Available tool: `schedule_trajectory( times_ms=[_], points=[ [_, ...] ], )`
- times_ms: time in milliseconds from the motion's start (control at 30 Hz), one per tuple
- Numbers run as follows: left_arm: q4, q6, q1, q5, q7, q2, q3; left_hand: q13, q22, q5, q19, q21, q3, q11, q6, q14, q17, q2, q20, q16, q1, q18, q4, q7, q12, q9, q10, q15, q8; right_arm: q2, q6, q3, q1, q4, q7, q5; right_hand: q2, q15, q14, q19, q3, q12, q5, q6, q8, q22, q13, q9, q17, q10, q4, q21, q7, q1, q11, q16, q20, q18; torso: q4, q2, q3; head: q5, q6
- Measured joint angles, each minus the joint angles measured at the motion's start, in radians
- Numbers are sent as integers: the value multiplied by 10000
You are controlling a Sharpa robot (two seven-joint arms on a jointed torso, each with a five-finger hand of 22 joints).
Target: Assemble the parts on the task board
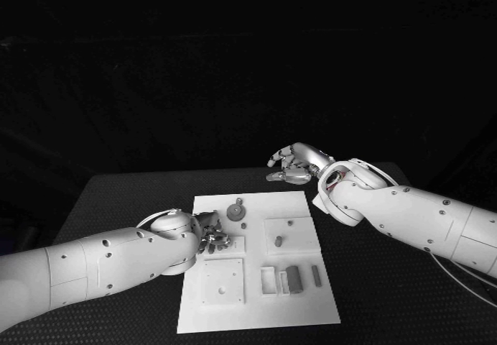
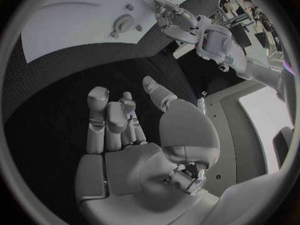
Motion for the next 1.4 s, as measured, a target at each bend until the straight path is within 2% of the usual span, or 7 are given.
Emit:
schedule_trajectory(
  times_ms=[233,333,400,767,967,1167,1400],
  points=[
    [-21,0,-14,0,-1,1,-12,-4,2,-452,1,0,-114,-58,58,-53,-127,-154,0,70,-154,1,214,-57,0,28,-14,-53,45,-1,4,0,0,-3,0,1,0,0,0,1,0,0,0,-1,0,0,1,0,0,0,0,0,0,0,0,0,1,1,-1,1,-1,10,3],
    [-33,0,-24,0,-11,1,-25,-17,8,-651,2,-1,-197,-73,254,-196,-176,-251,-1,115,-251,3,309,-254,2,21,1,-196,40,-1,6,0,0,-7,0,1,0,0,0,1,0,0,0,-1,0,0,1,0,0,0,0,0,-1,0,0,0,2,0,-1,2,-1,12,4],
    [-38,9,-54,0,-17,1,-49,-17,8,-682,1,-1,-242,-98,861,-279,-212,-314,-1,116,-314,4,418,-360,39,-11,-31,-239,-22,0,7,0,0,-18,0,2,0,0,0,1,0,0,0,-1,0,0,1,0,0,0,0,0,-1,0,0,0,3,0,0,2,1,13,10],
    [-34,50,-82,6,-26,-6,-62,-27,6,-729,1,40,-406,-127,921,-346,-281,-642,-2,226,-641,9,600,-334,79,40,-60,-300,-22,2,14,0,-8,-42,-1,3,-41,0,0,-23,0,0,0,-3,0,0,-8,0,0,0,0,0,-2,-41,0,0,-15,0,-7,1,3,23,14],
    [-32,38,-89,9,-22,-14,-58,-27,5,-729,1,40,-388,-127,920,-358,-302,-624,-2,267,-659,10,636,-334,101,61,-60,-288,21,-2,19,0,-18,-47,-2,3,-41,0,0,-39,0,0,0,-29,0,0,-7,0,0,-1,0,0,1,-41,-1,0,0,1,-6,1,3,14,15],
    [-34,10,-91,27,-6,-21,-52,-13,5,-757,0,115,-275,-127,919,-358,-349,-335,-1,340,-440,9,407,-335,126,104,-60,-286,58,-4,24,0,-25,-52,-2,4,-41,0,0,-40,0,0,0,1,0,0,-7,0,0,-1,0,0,37,-41,-1,0,2,1,-5,1,-3,4,15],
    [-35,-23,-93,61,9,-33,-32,-14,4,-758,-1,116,-306,-126,918,-358,-379,-269,-1,340,-374,9,275,-337,126,116,-59,-283,58,-6,29,0,-35,-63,-2,5,-41,0,0,-41,0,0,0,-2,0,0,-6,0,0,-1,0,0,40,-41,-1,0,3,1,-1,2,-5,-9,28]
  ],
)
